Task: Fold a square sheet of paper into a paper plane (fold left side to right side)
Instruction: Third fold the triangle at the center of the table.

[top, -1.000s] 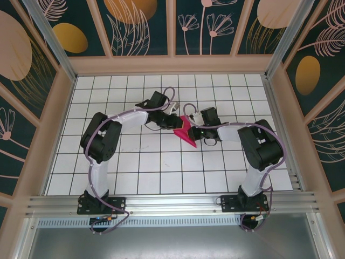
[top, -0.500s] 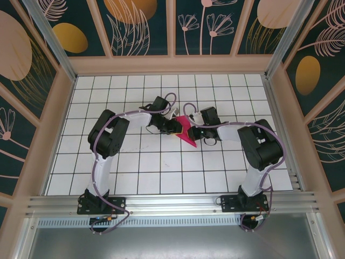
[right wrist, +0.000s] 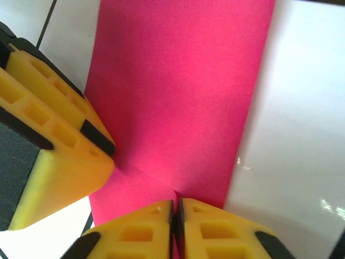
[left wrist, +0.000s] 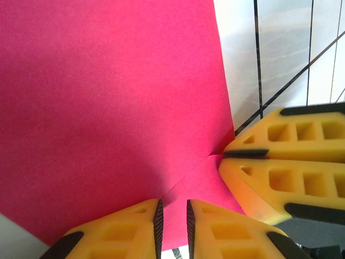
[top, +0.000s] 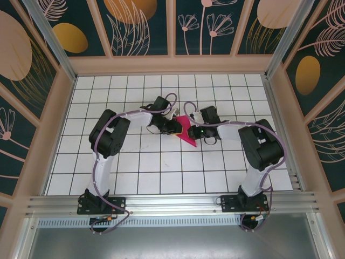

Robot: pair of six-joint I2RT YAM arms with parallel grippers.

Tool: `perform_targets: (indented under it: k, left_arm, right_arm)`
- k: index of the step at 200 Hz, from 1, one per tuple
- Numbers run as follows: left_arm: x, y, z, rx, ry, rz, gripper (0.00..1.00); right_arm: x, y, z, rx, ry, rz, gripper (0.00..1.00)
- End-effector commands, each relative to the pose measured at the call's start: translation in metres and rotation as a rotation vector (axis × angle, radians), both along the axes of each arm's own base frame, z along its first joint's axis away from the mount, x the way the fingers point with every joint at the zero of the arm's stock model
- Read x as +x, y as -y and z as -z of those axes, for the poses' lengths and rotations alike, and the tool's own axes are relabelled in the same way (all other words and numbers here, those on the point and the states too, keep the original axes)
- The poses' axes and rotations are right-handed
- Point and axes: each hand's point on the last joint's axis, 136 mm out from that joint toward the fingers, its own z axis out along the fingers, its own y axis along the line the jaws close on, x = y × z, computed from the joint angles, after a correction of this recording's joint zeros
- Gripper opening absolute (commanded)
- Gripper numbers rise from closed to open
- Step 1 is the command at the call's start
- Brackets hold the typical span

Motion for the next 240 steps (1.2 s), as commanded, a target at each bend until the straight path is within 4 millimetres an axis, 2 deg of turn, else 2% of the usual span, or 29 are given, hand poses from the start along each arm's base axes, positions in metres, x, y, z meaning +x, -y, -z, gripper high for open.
perform_targets:
  k: [1,21,44,63,93,113,186,240]
  left_arm:
    - [-0.009,-0.019,0.053,0.158,-0.032,-0.011,0.22]
    - [-0.013,-0.023,0.06,0.18,-0.041,-0.012,0.22]
    - [-0.016,-0.025,0.064,0.188,-0.043,-0.015,0.22]
    - [-0.016,-0.025,0.064,0.193,-0.041,-0.018,0.21]
    - [-0.014,-0.024,0.061,0.188,-0.034,-0.017,0.21]
    - [-0.014,-0.024,0.061,0.188,-0.031,-0.018,0.21]
    - [-0.012,-0.024,0.06,0.191,-0.026,-0.021,0.2]
    - [-0.013,-0.025,0.061,0.198,-0.027,-0.02,0.2]
  right_arm:
    - [0.016,0.006,-0.036,0.003,0.065,0.053,0.21]
    - [0.019,0.01,-0.054,0.005,0.103,0.074,0.28]
    - [0.011,0.009,-0.066,0.03,0.102,0.066,0.32]
    - [-0.007,0.001,-0.069,0.078,0.067,0.029,0.33]
    - [-0.045,-0.022,-0.071,0.181,-0.017,-0.075,0.29]
    - [-0.058,-0.027,-0.063,0.192,-0.068,-0.092,0.28]
    - [-0.062,-0.016,-0.017,0.102,-0.192,-0.038,0.28]
    - [-0.065,-0.01,-0.003,0.083,-0.236,-0.01,0.28]
